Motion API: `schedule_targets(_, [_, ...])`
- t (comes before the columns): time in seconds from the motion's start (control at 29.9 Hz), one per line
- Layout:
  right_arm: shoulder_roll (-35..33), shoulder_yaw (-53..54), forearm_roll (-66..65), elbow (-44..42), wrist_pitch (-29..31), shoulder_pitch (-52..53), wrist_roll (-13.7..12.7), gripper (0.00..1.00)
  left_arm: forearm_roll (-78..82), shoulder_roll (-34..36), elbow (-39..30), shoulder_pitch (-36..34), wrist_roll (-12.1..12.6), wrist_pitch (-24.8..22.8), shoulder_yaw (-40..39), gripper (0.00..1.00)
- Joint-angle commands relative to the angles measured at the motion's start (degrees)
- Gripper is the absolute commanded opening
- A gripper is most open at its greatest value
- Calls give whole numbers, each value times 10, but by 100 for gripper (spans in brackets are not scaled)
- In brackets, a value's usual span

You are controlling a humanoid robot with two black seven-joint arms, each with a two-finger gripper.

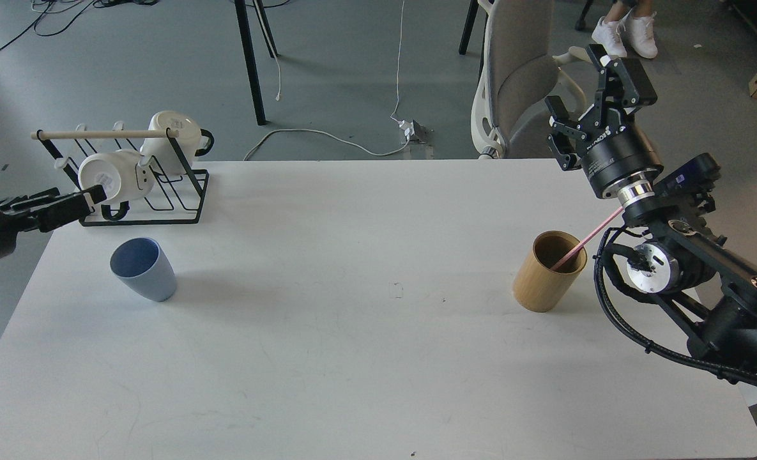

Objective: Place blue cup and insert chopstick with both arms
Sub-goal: 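Move the left gripper down toward the blue cup, then grasp the blue cup with the left gripper and lift it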

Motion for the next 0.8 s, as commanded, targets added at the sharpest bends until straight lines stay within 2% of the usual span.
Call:
schedule_targets(0.0, [-2, 0, 0, 0, 0, -4, 0, 95, 26, -50, 73, 2, 0, 0, 5, 99])
schedule_targets(0.57, [-2, 0, 0, -4, 0, -5, 0, 95, 31, -119, 162, 30, 0, 4, 32, 96])
schedule_targets(0.77, [-1, 0, 0, -9, 0, -9, 0, 95, 31, -141, 186, 31, 0, 8, 32, 80])
